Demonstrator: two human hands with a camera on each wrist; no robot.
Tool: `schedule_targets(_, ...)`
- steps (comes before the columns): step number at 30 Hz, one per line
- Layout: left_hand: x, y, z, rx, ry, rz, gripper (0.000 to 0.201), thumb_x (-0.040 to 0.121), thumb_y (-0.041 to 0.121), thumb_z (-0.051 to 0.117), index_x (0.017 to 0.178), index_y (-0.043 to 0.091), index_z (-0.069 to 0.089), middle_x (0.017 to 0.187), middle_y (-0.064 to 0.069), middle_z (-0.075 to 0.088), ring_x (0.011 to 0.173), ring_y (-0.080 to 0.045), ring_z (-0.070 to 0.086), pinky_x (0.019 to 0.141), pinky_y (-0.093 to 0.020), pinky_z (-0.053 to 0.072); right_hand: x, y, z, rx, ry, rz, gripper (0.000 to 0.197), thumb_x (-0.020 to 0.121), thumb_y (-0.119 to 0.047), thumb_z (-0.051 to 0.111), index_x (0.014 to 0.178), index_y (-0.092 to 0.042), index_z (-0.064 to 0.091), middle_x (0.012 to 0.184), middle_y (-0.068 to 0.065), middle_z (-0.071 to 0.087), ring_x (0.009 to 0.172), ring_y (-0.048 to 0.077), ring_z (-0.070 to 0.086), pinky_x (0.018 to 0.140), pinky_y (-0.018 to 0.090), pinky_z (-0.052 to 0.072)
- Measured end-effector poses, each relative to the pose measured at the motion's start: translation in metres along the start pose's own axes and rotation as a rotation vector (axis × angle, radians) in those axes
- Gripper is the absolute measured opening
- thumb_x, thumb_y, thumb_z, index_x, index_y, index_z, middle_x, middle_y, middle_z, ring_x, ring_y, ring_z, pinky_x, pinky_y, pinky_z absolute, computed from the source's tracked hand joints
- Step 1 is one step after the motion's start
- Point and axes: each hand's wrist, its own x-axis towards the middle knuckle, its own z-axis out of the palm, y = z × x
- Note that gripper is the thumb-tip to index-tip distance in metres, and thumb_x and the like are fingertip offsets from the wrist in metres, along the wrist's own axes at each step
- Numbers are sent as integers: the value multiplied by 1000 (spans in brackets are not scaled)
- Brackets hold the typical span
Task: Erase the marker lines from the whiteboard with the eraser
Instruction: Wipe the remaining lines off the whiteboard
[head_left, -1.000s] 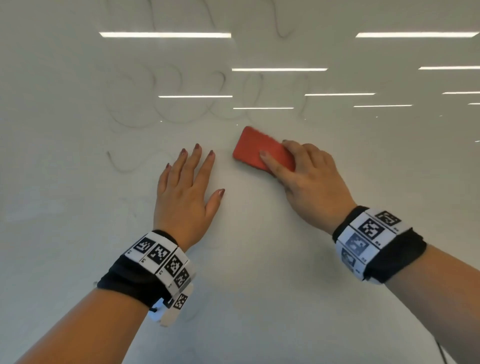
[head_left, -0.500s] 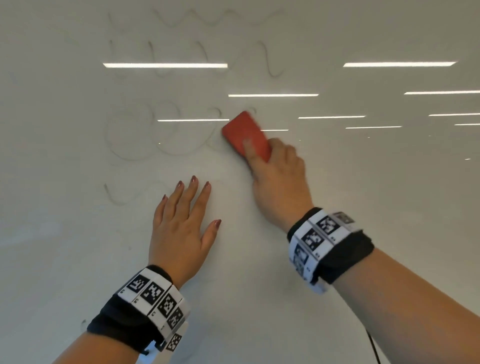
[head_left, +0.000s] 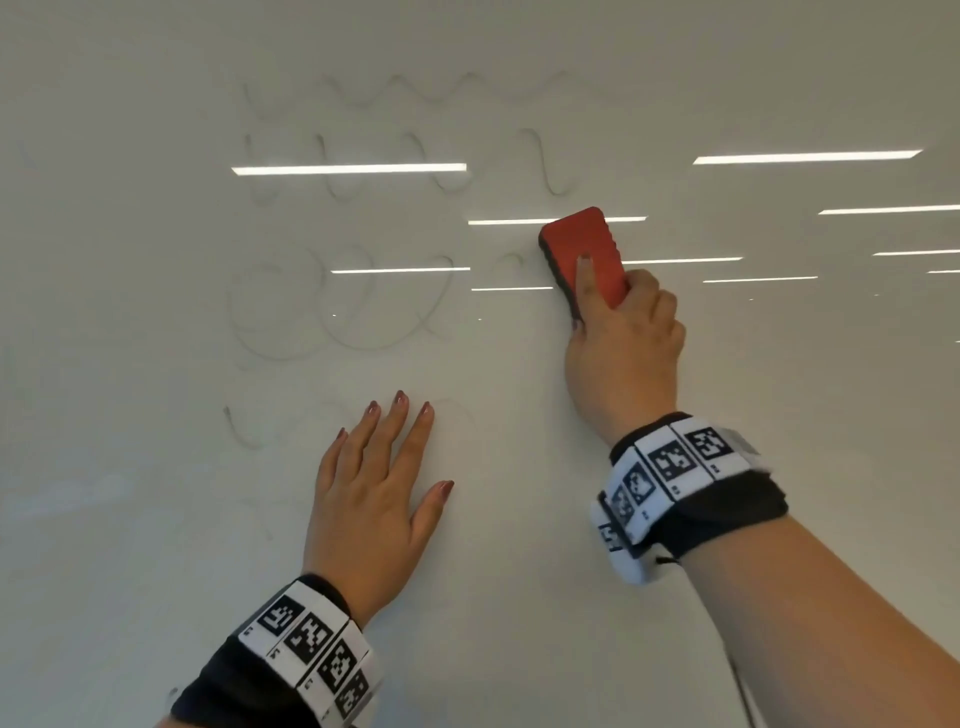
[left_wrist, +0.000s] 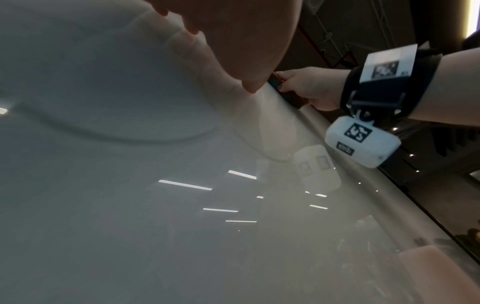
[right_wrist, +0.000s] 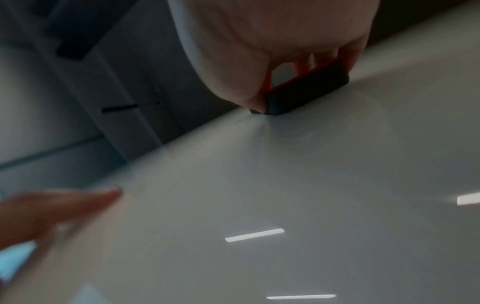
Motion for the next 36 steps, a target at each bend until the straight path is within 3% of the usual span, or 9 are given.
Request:
schedule_targets(2,0,0,1,-3,9,-1,63,93,53,26,149,25,20,155,0,21,142,-21,18,114,-38,11,-4,-22,4,31,-1,-16,63,90,-19,47,148,-26,21,132,19,36,110,35,39,88,45,35)
schedule_targets(5,0,1,2,-6,19,-4,63,92,53,28,149,25,21,155,0,22,142,-20,18,114,-38,12,-24,-50,11,45,-17,-262,64,84,-18,54,144,-23,32,126,19,45,102,35,45,82,45,38)
schedule_targets(10,1,2,-1,-4,19,-8,64,90,54,31,147,24,26,152,-2,28,140,-22,24,112,-38,15,-47,-27,14,37,-49,-545,60,84,-21,60,141,-24,41,128,18,49,104,35,49,84,45,42)
schedule_targets(14,16,2,-9,-23,69,-35,67,89,56,33,146,21,29,150,-3,30,138,-23,25,110,-39,19,-46,1,10,21,-26,-485,59,84,-20,63,140,-24,44,128,18,49,105,37,50,85,47,43)
schedule_targets(20,69,-5,-25,-27,120,-38,70,90,59,25,149,22,16,157,-3,15,144,-22,11,115,-41,16,-14,18,3,40,1,-300,57,87,-17,59,141,-23,43,127,22,49,105,41,48,82,49,42)
schedule_targets(27,90,-12,-27,15,95,-33,73,87,61,19,150,24,13,157,-1,13,143,-22,11,114,-39,15,46,6,-10,-12,-25,-187,56,95,-25,46,147,-27,27,133,19,38,113,36,39,89,45,37)
schedule_targets(32,88,-12,-26,18,105,-30,72,88,61,18,150,25,12,157,0,13,143,-21,12,114,-37,15,63,-24,-8,-57,-42,-227,59,95,-24,44,149,-25,19,132,19,36,112,36,39,88,44,37)
schedule_targets(36,88,-10,-26,6,127,-42,72,87,60,21,149,24,18,156,0,18,143,-21,16,113,-38,17,45,-40,-2,-17,-58,-423,54,94,-25,47,145,-25,32,132,18,42,108,36,44,85,44,38)
